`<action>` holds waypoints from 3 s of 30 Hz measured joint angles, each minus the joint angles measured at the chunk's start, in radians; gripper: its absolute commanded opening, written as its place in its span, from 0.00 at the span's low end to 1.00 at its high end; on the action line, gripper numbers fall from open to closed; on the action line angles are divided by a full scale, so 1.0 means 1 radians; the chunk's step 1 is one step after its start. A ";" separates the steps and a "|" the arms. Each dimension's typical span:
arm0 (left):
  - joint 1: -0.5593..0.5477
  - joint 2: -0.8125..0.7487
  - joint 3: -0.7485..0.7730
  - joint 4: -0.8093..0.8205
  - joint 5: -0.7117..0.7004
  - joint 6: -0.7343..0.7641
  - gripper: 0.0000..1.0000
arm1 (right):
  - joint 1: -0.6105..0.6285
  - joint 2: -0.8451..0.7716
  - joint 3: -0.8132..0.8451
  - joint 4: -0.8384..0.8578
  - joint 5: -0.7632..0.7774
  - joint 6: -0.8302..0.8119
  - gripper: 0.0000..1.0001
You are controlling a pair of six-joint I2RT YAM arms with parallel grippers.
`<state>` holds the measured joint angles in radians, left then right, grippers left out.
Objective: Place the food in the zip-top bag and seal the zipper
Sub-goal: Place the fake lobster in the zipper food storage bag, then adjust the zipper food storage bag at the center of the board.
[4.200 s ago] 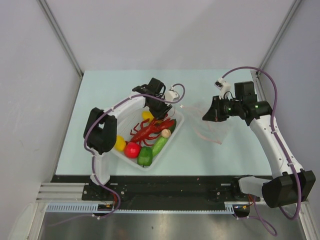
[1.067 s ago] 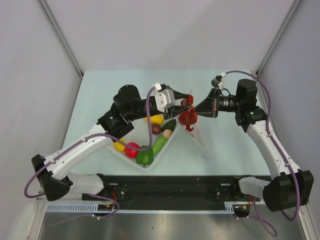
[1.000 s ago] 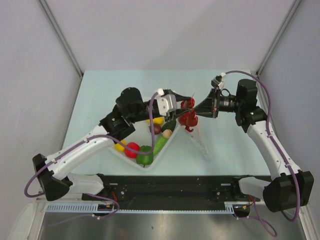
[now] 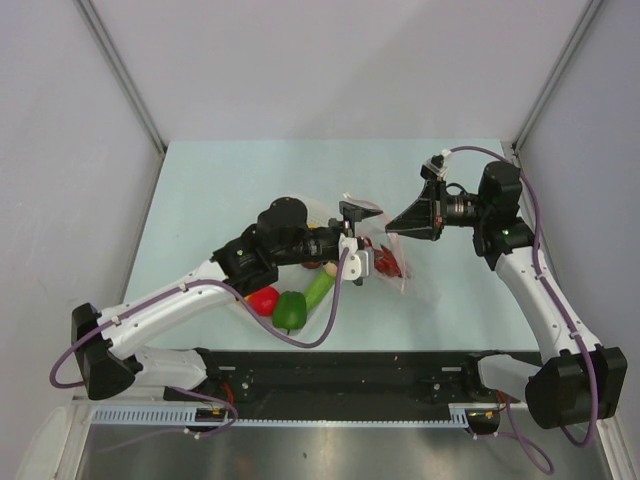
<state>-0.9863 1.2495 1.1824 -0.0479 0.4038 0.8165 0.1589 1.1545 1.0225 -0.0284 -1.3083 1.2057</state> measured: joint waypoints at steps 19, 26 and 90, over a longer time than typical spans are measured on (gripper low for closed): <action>0.028 -0.132 0.071 -0.354 0.090 0.111 0.63 | -0.017 0.000 -0.015 0.100 -0.045 0.051 0.00; 0.029 -0.132 0.071 -0.523 0.121 0.217 0.55 | -0.017 0.000 -0.015 0.103 -0.048 0.046 0.00; -0.147 0.333 0.586 -0.773 -0.131 0.183 0.00 | 0.016 0.087 0.474 -1.087 0.323 -1.339 0.00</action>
<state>-1.1336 1.5829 1.7683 -0.8207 0.2729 0.9993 0.1753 1.2419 1.4967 -1.1156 -0.9852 -0.1329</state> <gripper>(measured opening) 0.035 0.009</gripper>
